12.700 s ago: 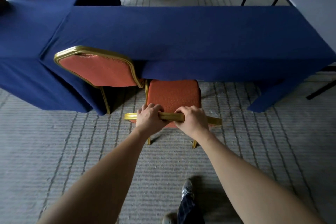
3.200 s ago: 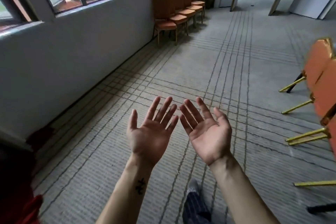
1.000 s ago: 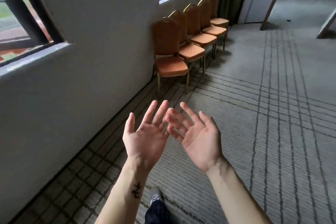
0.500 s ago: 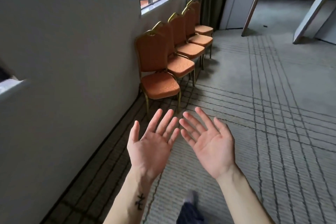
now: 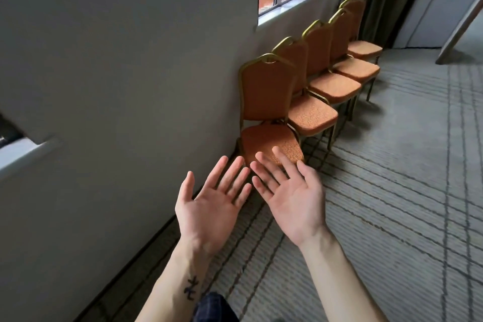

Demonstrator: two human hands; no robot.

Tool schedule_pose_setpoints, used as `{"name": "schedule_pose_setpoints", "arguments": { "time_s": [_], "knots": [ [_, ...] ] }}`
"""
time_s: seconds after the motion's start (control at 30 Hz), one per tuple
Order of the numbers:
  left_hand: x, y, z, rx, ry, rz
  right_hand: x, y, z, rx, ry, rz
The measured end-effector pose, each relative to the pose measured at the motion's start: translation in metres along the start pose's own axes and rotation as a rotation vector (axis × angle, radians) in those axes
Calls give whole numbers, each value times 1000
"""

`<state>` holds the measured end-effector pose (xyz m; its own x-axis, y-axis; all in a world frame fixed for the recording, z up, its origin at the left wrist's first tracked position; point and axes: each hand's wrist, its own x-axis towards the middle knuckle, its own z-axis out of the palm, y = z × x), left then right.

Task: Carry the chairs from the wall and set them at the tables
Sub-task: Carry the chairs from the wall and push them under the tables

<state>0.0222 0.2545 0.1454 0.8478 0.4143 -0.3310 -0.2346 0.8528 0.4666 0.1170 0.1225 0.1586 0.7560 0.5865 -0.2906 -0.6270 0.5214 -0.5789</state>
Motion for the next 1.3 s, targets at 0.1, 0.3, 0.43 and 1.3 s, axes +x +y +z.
{"name": "schedule_pose_setpoints", "arguments": {
  "time_s": [0.1,0.3,0.43,1.3],
  "knots": [
    [55,4,13,-5,46,-11,50,-14,-1,6,13,20],
    [182,22,39,26,21,-88,165,-38,2,12,96,-22],
    [275,54,59,18,-7,-107,249,-67,28,-6,85,-72],
    [732,97,215,200,-106,10,681,-251,29,128,109,-50]
  ]
}}
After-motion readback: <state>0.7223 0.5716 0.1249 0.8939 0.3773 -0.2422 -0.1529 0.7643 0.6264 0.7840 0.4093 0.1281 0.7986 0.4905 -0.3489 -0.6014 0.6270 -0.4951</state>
